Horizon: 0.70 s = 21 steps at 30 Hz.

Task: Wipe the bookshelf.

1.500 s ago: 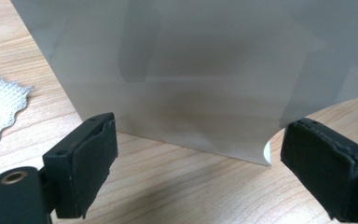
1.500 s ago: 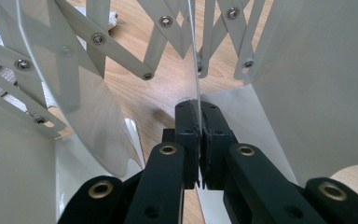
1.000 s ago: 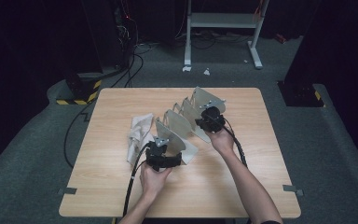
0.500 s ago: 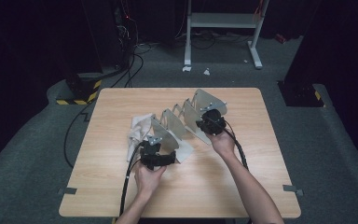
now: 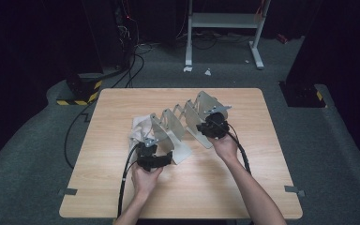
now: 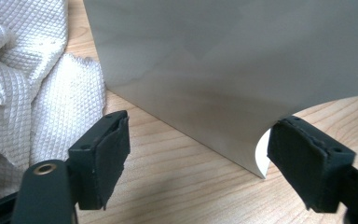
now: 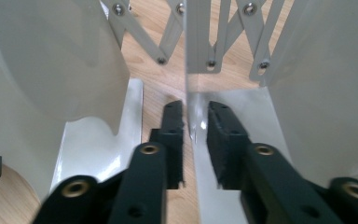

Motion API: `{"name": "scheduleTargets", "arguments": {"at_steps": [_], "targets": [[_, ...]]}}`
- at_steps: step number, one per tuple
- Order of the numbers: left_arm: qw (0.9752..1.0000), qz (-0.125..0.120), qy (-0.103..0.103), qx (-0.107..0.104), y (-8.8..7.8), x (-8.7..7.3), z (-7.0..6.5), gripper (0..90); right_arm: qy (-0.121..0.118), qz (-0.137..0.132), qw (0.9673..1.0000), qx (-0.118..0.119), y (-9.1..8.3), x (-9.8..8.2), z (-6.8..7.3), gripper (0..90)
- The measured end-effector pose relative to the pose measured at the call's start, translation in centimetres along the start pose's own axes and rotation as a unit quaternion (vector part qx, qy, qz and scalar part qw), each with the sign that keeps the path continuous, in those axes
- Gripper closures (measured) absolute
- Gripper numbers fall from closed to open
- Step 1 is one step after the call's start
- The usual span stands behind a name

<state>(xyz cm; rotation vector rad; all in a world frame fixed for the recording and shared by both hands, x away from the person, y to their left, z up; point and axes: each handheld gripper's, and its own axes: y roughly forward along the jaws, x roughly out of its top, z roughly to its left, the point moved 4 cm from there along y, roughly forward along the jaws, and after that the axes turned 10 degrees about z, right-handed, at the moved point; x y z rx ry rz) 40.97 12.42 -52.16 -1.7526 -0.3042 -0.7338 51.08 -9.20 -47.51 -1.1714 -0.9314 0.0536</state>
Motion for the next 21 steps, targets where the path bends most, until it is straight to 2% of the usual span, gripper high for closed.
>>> {"name": "scheduleTargets", "arguments": {"at_steps": [4, 8, 11, 16, 21], "targets": [[1.0000, -0.001, 0.000, -0.001, 0.0, 0.0, -0.1, 24.5, 0.004, -0.007, 1.0000, 0.004, -0.2, -0.7, -0.2, 67.4], [1.0000, 0.000, -0.001, -0.001, 0.1, 0.0, -0.1, 24.4, -0.001, -0.013, 0.9999, -0.002, -0.8, -1.5, -0.4, 66.5], [1.0000, 0.002, -0.002, 0.000, 0.2, 0.1, -0.2, 24.1, 0.005, -0.013, 0.9999, -0.006, -1.0, -2.5, -1.0, 66.8], [1.0000, 0.003, -0.001, 0.000, 0.4, 0.2, -0.5, 23.6, 0.029, -0.013, 0.9994, -0.014, -1.1, -4.4, -2.4, 69.2], [1.0000, 0.002, -0.005, 0.003, 0.6, 0.5, -0.5, 24.3, 0.058, -0.006, 0.9977, -0.036, -0.9, -5.6, -4.4, 69.6]]}}
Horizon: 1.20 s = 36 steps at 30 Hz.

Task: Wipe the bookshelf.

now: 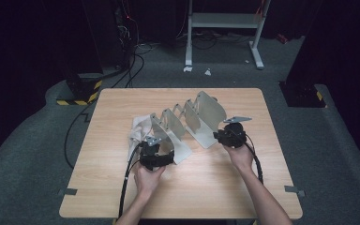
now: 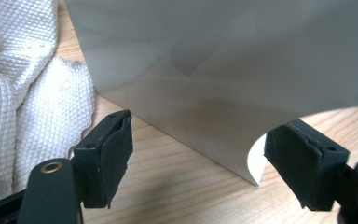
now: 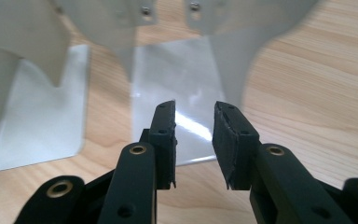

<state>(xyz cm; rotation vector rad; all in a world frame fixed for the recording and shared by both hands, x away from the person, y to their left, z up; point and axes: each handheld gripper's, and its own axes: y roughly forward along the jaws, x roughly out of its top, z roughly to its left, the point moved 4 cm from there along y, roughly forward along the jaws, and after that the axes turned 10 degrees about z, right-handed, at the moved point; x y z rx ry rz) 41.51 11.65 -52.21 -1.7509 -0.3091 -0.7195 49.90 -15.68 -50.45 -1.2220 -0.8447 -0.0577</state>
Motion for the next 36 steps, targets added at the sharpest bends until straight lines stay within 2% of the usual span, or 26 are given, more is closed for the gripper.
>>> {"name": "scheduleTargets", "arguments": {"at_steps": [4, 7, 12, 18, 20, 27, 32, 36], "targets": [[1.0000, 0.003, -0.003, -0.004, 0.1, 0.1, 0.0, 26.9, 0.014, 0.002, 0.9998, -0.014, 0.8, 0.1, -0.9, 69.7], [1.0000, 0.003, 0.003, -0.007, 0.2, 0.2, -0.1, 31.8, 0.015, 0.003, 0.9996, -0.025, 1.7, 0.1, -1.1, 69.7], [0.9998, 0.006, 0.006, -0.016, 0.2, 0.2, -0.2, 37.0, 0.025, 0.006, 0.9992, -0.030, 3.1, 0.1, -1.6, 70.2], [0.9998, 0.005, 0.009, -0.017, 0.1, 0.1, 0.0, 42.7, 0.029, 0.002, 0.9990, -0.034, 3.6, 0.1, -1.9, 71.6], [0.9998, 0.006, 0.008, -0.018, 0.1, 0.1, 0.2, 44.9, 0.032, 0.009, 0.9989, -0.033, 3.8, 0.1, -2.0, 72.7], [0.9997, 0.008, 0.005, -0.021, -0.1, 0.1, 1.0, 55.3, 0.014, 0.012, 0.9992, -0.035, 4.2, 0.9, -1.5, 86.9], [0.9996, 0.010, 0.004, -0.027, -0.1, 0.1, 1.3, 60.5, -0.010, 0.015, 0.9992, -0.037, 4.1, 0.8, -1.1, 89.5], [0.9995, 0.012, 0.004, -0.029, 0.0, 0.1, 1.6, 62.5, -0.011, 0.014, 0.9993, -0.033, 4.0, 0.6, -0.8, 90.0]]}}
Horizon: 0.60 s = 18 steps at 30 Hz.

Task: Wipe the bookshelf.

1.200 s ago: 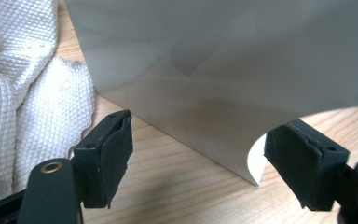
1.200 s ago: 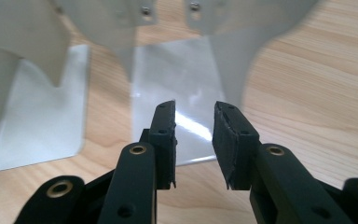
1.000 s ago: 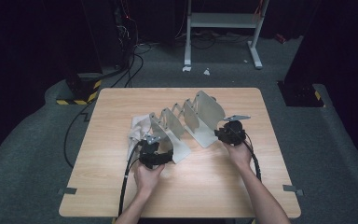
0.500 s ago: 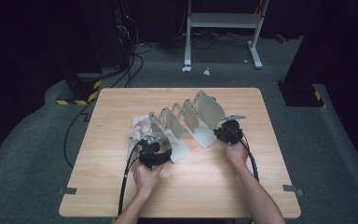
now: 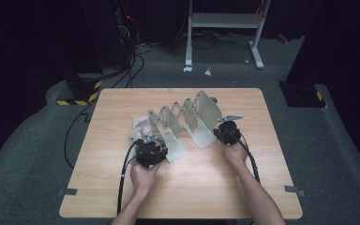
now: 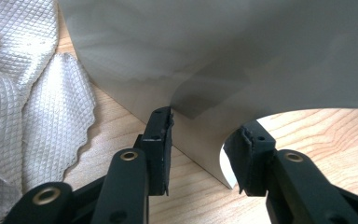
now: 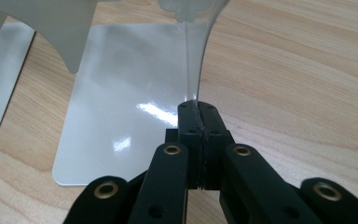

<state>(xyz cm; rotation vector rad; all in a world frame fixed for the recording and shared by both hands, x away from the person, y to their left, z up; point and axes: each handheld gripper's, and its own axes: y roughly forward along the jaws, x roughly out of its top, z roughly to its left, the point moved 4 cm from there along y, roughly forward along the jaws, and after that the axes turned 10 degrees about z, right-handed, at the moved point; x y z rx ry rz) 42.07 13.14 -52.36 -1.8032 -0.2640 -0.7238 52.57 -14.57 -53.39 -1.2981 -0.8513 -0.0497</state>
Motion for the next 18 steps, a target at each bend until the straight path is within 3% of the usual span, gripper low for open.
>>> {"name": "scheduleTargets", "arguments": {"at_steps": [18], "targets": [[0.9999, 0.011, 0.001, 0.000, 0.3, 0.0, 0.7, 73.2, 0.019, -0.007, 0.9998, -0.002, -1.6, -2.5, 0.1, 90.0]]}}
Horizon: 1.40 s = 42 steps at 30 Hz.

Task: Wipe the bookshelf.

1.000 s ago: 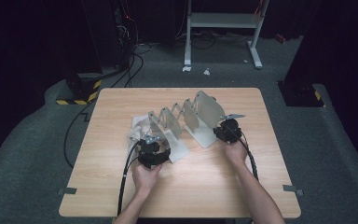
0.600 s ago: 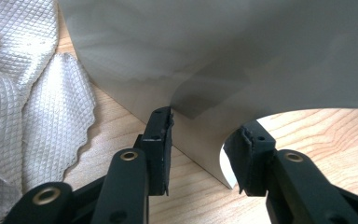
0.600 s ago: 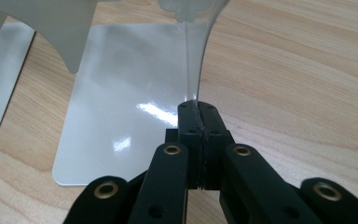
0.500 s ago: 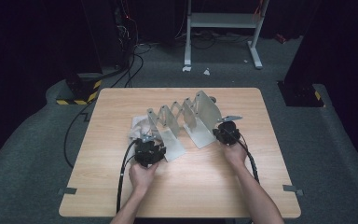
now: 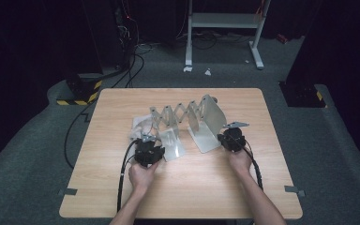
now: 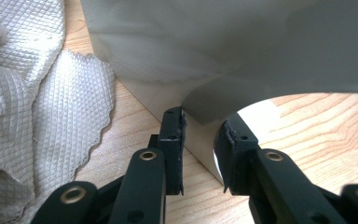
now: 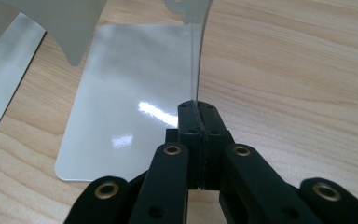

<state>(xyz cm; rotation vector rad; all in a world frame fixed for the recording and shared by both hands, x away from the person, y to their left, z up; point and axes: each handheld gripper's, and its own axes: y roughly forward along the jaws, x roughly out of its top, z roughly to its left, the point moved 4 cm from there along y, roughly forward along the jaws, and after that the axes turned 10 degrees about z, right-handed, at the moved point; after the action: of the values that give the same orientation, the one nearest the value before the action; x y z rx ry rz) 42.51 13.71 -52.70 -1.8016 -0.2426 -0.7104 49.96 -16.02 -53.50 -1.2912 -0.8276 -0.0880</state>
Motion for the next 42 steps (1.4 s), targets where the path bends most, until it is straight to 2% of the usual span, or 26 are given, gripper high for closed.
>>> {"name": "scheduleTargets", "arguments": {"at_steps": [7, 10, 14, 18, 19, 22, 26, 28, 36, 42], "targets": [[1.0000, 0.002, 0.002, -0.001, 0.1, 0.1, 0.3, 76.5, 0.009, 0.002, 1.0000, -0.004, -0.7, -0.9, 0.0, 90.0], [0.9998, 0.011, 0.013, 0.005, 0.1, 0.5, 0.4, 77.6, 0.015, 0.001, 0.9999, -0.006, -1.0, -1.3, 0.0, 90.0], [0.9998, 0.011, 0.015, 0.000, 0.4, 0.8, 0.5, 79.0, 0.037, -0.004, 0.9993, -0.005, -1.3, -1.9, -0.2, 90.0], [0.9998, 0.010, 0.014, -0.007, 0.5, 1.0, 0.7, 79.6, 0.048, -0.005, 0.9988, -0.007, -1.6, -2.3, -0.3, 90.0], [0.9997, 0.013, 0.018, -0.005, 0.5, 1.1, 0.7, 79.7, 0.049, -0.005, 0.9987, -0.008, -1.6, -2.4, -0.2, 90.0], [0.9993, 0.020, 0.031, 0.004, 0.6, 1.6, 0.7, 80.0, 0.043, -0.001, 0.9984, -0.037, -1.8, -2.5, 0.2, 90.0], [0.9992, 0.023, 0.032, 0.001, 0.9, 2.1, 1.1, 80.3, 0.055, -0.003, 0.9977, -0.040, -1.9, -2.7, 0.4, 90.0], [0.9988, 0.029, 0.039, 0.004, 1.0, 2.4, 1.2, 80.5, 0.057, -0.003, 0.9974, -0.043, -1.9, -2.7, 0.6, 90.0], [0.9985, 0.038, 0.041, -0.001, 1.4, 3.6, 2.2, 81.2, 0.069, -0.005, 0.9966, -0.045, -1.6, -2.4, 1.0, 89.6], [0.9988, 0.033, 0.038, -0.003, 1.6, 3.9, 2.6, 81.6, 0.074, -0.004, 0.9963, -0.042, -1.1, -1.7, 1.5, 88.5]]}}
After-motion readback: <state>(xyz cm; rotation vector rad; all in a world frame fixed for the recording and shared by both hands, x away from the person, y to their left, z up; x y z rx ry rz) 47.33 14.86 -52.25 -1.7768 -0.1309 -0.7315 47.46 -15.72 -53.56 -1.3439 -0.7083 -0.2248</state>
